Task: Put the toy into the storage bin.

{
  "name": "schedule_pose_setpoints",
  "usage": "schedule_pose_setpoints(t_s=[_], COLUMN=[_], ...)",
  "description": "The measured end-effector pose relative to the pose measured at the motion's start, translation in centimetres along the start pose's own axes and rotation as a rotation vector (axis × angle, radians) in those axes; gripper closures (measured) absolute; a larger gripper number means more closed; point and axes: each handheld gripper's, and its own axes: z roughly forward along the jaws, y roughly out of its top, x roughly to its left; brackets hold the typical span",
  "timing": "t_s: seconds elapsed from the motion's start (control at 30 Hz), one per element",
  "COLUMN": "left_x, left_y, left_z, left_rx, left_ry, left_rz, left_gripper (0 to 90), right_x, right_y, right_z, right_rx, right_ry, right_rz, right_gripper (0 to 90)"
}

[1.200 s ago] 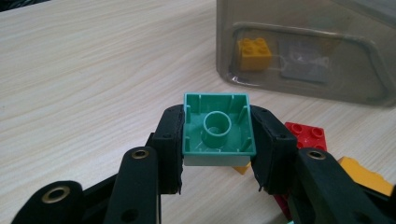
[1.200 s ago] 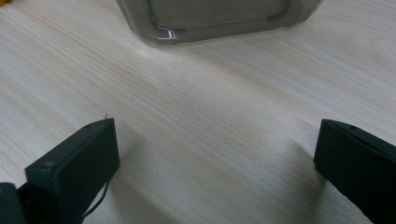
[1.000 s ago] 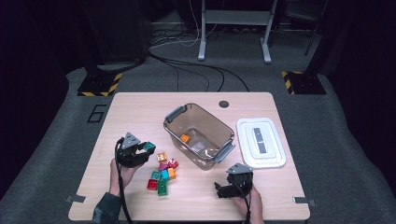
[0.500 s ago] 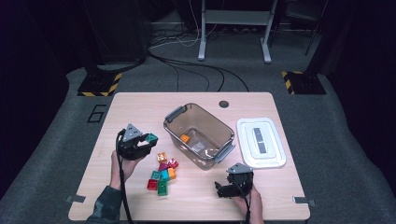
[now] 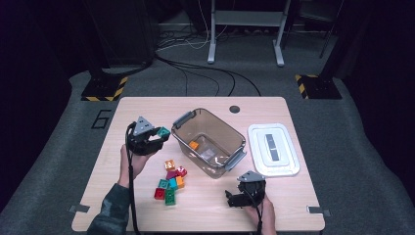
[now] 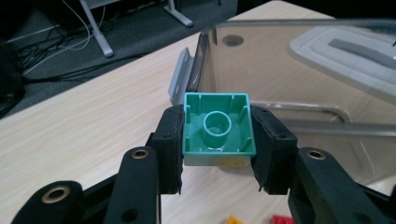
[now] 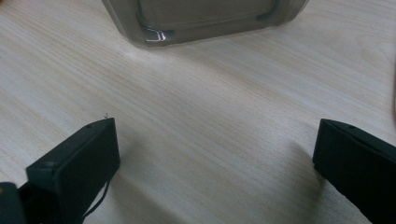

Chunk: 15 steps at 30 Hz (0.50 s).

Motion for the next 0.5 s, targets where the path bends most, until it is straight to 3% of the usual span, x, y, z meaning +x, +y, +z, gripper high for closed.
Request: schedule_pose_setpoints(t_s=[0.23, 0.5], left_x=[-0.3, -0.9], left_y=[2.0, 3.2], left_z=[1.2, 2.8], left_rx=[-0.008, -0.015], left_ry=[-0.021, -0.032], left_rz=[0.018, 0.026], left_gripper=[58.4, 58.4], right_x=[0.0, 0.0], right_y=[0.0, 0.0], right_z=[0.0, 0.0], right_rx=[0.0, 0.0], right_ry=[0.0, 0.0], right_rz=[0.0, 0.0], right_gripper=[0.0, 0.0])
